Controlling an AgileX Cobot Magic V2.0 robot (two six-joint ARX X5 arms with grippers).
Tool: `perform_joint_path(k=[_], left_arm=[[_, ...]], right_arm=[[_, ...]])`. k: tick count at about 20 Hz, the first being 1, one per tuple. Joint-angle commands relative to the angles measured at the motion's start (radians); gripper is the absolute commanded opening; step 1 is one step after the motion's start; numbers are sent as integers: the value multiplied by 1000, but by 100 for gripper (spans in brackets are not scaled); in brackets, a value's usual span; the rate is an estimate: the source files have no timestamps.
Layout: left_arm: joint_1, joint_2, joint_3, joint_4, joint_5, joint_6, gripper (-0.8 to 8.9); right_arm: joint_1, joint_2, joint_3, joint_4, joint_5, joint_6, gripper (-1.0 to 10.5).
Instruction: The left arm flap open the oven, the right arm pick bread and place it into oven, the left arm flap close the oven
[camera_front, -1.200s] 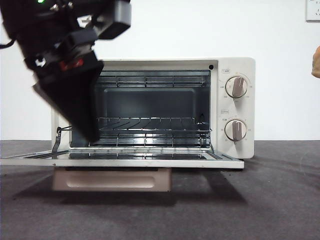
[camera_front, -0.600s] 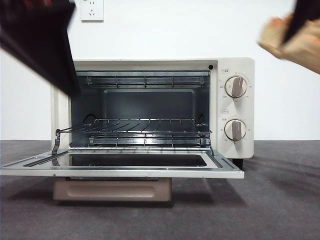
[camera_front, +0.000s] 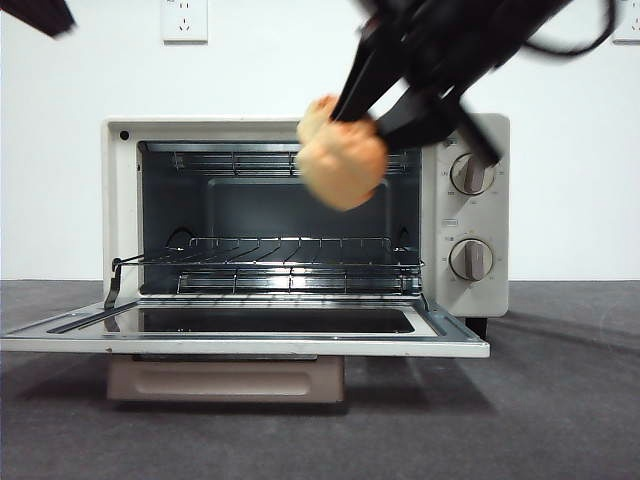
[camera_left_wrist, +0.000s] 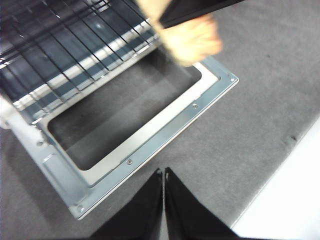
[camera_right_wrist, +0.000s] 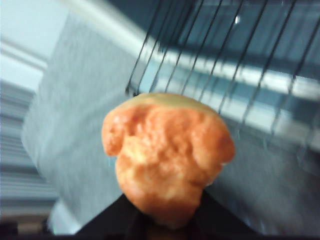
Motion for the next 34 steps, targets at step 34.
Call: perform_joint_path(k=[34], left_arm=[[-3,-246,3,-187,-2,-55,10]], right_arm=[[165,277,18,386,683,396,37]])
